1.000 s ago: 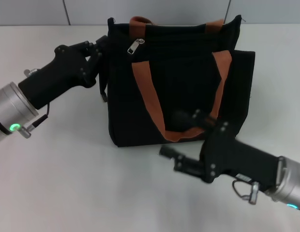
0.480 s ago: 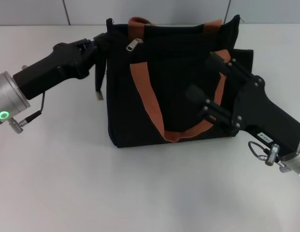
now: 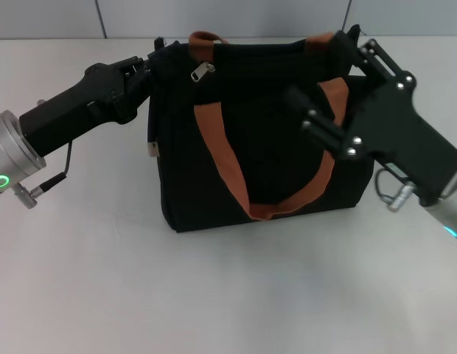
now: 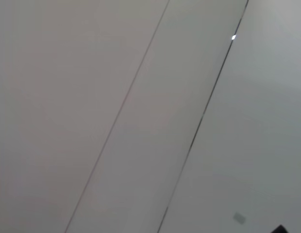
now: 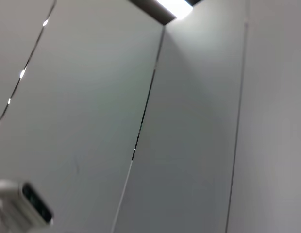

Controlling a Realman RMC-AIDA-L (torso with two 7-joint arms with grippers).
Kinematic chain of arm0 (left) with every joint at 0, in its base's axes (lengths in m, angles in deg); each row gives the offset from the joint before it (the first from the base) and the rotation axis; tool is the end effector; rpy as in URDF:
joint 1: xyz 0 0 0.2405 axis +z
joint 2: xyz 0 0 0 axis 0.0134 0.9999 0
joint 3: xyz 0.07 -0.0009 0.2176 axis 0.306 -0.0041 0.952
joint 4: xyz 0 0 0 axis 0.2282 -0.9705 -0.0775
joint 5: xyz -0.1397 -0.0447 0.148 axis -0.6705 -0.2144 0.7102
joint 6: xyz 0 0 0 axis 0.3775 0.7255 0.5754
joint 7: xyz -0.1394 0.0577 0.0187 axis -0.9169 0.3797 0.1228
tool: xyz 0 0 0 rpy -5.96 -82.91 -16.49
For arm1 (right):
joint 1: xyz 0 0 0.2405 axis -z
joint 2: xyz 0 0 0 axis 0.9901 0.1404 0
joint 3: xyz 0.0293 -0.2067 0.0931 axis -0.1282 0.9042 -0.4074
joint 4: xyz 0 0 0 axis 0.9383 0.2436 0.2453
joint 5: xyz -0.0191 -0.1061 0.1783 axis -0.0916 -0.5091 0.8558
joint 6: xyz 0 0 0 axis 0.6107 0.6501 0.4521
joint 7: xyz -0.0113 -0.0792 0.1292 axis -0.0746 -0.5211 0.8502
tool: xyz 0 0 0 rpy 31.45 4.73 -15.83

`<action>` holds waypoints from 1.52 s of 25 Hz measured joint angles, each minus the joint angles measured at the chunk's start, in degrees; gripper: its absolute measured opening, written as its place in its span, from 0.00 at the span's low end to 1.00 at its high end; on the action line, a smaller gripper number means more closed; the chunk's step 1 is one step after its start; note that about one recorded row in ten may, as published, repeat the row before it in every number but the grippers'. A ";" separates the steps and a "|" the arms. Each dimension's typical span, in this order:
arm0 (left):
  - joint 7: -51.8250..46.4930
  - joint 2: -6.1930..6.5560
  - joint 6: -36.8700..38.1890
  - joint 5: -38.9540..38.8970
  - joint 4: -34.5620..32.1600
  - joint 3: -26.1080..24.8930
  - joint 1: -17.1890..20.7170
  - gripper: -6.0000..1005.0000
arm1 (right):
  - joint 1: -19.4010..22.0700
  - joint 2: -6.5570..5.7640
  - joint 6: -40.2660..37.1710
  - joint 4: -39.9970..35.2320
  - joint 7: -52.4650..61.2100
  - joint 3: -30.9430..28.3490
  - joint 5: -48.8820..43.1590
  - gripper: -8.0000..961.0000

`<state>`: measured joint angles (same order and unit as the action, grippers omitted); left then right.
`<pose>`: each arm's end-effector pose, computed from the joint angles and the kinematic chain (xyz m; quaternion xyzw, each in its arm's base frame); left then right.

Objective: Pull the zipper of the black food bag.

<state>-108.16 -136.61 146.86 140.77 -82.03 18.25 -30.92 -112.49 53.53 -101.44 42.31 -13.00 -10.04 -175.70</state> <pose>-0.2114 0.3190 0.0148 -0.8280 -0.2436 -0.4799 0.1575 0.1924 0.2757 -0.0283 -0.7910 -0.0591 0.4847 0.3687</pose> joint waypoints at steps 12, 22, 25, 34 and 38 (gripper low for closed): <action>-0.06 -0.09 -0.16 -0.09 0.04 0.30 -0.03 0.04 | 2.72 0.29 9.31 12.32 -37.63 -2.98 0.00 0.79; -0.11 -0.21 -0.15 -0.09 0.09 0.28 -0.47 0.04 | 7.10 0.20 15.62 23.64 -49.41 -5.23 0.31 0.79; -0.13 -0.22 -0.17 -0.08 0.08 -0.10 -0.55 0.04 | 8.64 -1.43 15.09 25.43 -29.69 -5.92 -0.24 0.79; -0.11 -0.16 -0.74 -0.58 0.06 -0.16 -0.96 0.04 | 4.53 -5.73 9.49 18.24 35.38 -6.70 -10.98 0.79; -0.06 -0.19 -1.77 -0.66 0.05 0.15 -1.63 0.04 | -0.20 -5.19 4.01 11.77 60.78 -6.45 -11.79 0.79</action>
<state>-108.22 -136.80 145.09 140.11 -81.98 18.40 -32.55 -112.69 48.35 -97.42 54.08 47.78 -16.48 -187.49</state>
